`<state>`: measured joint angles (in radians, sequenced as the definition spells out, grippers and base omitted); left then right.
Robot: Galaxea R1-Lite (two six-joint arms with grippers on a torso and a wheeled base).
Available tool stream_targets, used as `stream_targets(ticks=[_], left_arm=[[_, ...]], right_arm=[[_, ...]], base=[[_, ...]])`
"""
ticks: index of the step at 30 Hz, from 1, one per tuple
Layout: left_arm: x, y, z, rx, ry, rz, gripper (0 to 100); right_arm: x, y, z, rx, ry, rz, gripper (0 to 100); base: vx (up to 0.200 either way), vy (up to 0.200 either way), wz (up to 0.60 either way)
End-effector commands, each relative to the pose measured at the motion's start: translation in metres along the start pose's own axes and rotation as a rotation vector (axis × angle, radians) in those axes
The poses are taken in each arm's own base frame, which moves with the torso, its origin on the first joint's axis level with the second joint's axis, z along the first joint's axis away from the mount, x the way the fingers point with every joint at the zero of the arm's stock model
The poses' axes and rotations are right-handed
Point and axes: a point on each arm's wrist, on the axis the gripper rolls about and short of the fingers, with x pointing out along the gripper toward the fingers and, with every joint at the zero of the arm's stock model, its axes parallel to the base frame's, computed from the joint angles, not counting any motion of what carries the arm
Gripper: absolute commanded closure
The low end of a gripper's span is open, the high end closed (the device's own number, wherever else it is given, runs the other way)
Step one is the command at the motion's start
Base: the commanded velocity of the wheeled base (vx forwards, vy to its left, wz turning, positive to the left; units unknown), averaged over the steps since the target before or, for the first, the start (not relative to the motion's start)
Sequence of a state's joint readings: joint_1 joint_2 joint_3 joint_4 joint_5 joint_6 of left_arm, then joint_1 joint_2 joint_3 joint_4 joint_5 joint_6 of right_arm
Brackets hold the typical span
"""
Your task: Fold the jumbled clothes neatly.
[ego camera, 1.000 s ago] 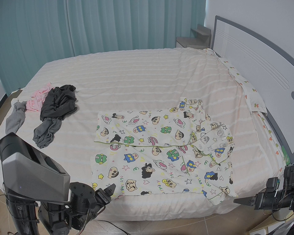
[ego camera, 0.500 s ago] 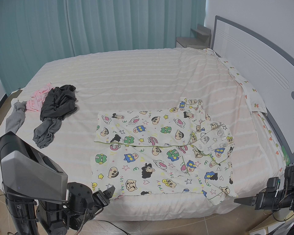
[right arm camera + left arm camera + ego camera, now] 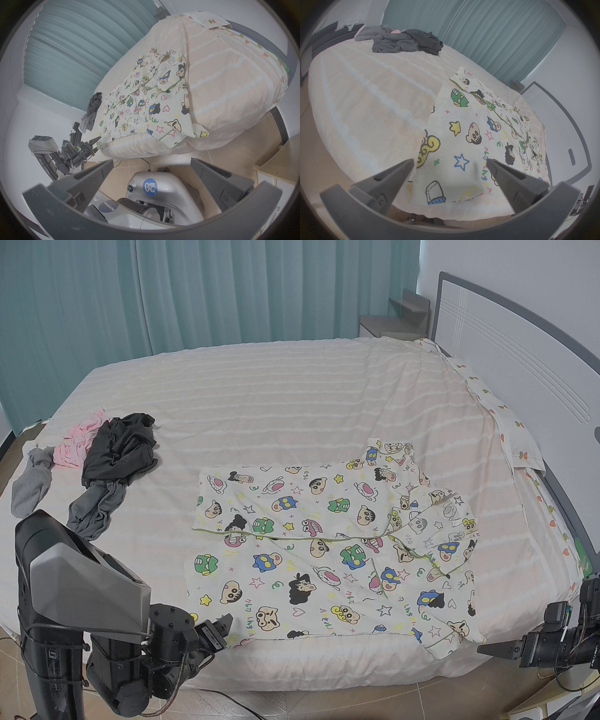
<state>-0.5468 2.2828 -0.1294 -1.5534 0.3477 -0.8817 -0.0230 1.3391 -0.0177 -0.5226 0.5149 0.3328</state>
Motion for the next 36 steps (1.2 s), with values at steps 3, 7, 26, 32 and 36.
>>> stream_targets(ticks=[3, 7, 26, 32, 36], left_arm=[[0.003, 0.001, -0.001, -0.001, 0.000, 0.002, 100], [0.002, 0.002, -0.002, -0.001, 0.004, 0.008, 100], [-0.022, 0.020, 0.013, -0.031, 0.004, 0.067, 100], [-0.022, 0.021, 0.012, -0.037, 0.010, 0.071, 100], [-0.021, 0.021, 0.011, -0.036, 0.014, 0.073, 100]], right_arm=[[0.010, -0.008, 0.001, 0.036, 0.047, -0.028, 0], [0.023, -0.017, 0.019, 0.049, 0.021, -0.049, 0], [0.118, -0.077, 0.117, 0.070, -0.092, -0.062, 0], [0.127, -0.072, 0.125, 0.131, -0.088, -0.005, 0], [0.135, -0.073, 0.127, 0.138, -0.077, 0.013, 0]], base=[[0.000, 0.000, 0.00], [0.000, 0.000, 0.00], [0.000, 0.000, 0.00], [0.000, 0.000, 0.00], [0.000, 0.000, 0.00]])
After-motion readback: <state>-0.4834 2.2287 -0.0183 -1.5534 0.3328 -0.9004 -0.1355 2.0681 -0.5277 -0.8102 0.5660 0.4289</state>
